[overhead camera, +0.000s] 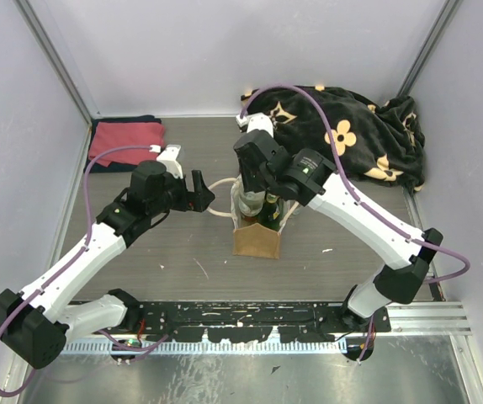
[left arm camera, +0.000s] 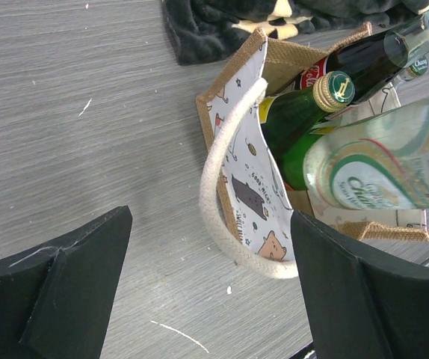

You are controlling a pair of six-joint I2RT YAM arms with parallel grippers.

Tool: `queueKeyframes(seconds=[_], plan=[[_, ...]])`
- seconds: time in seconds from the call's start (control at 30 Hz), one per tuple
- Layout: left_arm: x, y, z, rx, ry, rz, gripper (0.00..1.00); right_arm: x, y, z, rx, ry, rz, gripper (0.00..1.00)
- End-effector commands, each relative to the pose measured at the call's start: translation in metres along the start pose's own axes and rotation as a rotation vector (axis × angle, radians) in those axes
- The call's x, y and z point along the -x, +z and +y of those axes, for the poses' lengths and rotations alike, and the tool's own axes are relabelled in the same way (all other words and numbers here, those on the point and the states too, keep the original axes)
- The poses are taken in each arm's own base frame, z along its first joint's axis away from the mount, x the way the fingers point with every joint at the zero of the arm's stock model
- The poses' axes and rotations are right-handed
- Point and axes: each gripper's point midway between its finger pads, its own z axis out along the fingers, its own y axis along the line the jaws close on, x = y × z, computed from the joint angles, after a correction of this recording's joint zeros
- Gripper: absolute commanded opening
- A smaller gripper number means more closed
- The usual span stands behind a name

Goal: Place the beverage into the canvas bag

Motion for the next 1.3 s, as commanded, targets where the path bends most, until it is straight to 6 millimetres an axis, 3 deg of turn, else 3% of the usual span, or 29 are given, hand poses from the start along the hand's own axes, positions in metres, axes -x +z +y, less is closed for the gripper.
queueKeyframes(seconds=[0.0, 0.57, 1.27], plan=[[-0.002, -0.003, 0.003, 0.002, 0.015, -0.005, 0.94, 0.043, -0.009, 0.016, 0.075, 0.131, -0.187, 0.01], [-0.006, -0.001, 0.004, -0.001, 0.017, 0.004, 0.94, -0.017, 0.043, 0.02, 0.063, 0.122, -0.137, 0.01], [-0.008, -0.003, 0.005, 0.0, 0.023, 0.001, 0.95, -0.061, 0.085, 0.021, 0.05, 0.052, -0.12, 0.01]])
